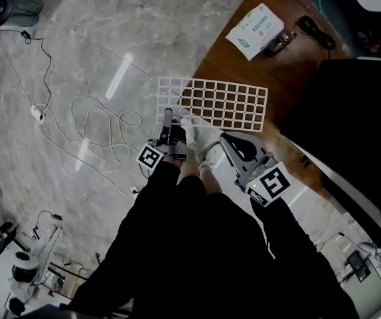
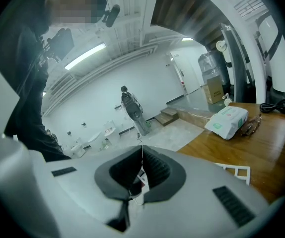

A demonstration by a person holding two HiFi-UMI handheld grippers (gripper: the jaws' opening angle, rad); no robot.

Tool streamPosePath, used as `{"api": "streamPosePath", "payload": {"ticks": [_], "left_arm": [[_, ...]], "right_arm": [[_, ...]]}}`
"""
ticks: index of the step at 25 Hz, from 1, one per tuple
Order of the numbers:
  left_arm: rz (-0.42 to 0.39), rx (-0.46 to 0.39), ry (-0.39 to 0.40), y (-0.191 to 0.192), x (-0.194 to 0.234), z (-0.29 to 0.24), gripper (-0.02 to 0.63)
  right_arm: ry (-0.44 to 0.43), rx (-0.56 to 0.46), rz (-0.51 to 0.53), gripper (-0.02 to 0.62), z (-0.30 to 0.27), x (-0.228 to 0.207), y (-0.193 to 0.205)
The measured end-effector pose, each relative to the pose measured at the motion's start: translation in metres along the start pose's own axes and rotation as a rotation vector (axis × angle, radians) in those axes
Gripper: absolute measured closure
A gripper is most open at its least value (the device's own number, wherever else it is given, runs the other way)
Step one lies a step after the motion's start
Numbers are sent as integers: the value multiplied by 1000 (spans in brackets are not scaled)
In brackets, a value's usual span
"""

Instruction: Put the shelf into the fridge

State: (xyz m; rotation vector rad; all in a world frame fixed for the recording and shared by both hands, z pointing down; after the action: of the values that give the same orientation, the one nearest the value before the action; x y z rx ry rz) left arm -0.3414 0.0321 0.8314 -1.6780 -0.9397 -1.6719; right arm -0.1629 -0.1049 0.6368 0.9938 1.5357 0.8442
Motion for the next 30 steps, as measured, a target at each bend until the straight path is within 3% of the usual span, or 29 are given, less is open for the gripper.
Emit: {"api": "streamPosePath", "payload": {"ticks": [5, 7, 9, 20, 25, 30], "left_arm": [[-2, -11, -3, -2, 4, -11, 438], [-6, -15, -2, 0, 3, -13, 525], [9, -21, 3, 0, 1, -13, 567], [134, -39, 49, -2, -32, -2, 574], [137, -48, 82, -5, -63, 8, 568], [158, -94, 103, -15, -97, 25, 568]], "right_arm": [[21, 8, -3, 588, 2, 0, 0], [30, 9, -2, 588, 2, -1, -1], [37, 9, 0, 588, 4, -2, -2], [64, 13, 0, 588, 33, 2, -10], [84, -12, 3, 588, 61, 8, -18], [116, -56, -86, 588, 95, 13, -17]]}}
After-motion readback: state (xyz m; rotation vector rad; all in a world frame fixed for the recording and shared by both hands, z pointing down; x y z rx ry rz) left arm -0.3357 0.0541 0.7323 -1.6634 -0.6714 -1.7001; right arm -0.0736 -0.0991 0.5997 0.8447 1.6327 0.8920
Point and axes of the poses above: the fingertips, and each gripper's own axes: z backward along the fingers, x to its left, y out of its underside, the point moved 7 cm from there along z, backward along the fingers, and after that the axes turned 13 degrees about -x, right-handed, at the moved point
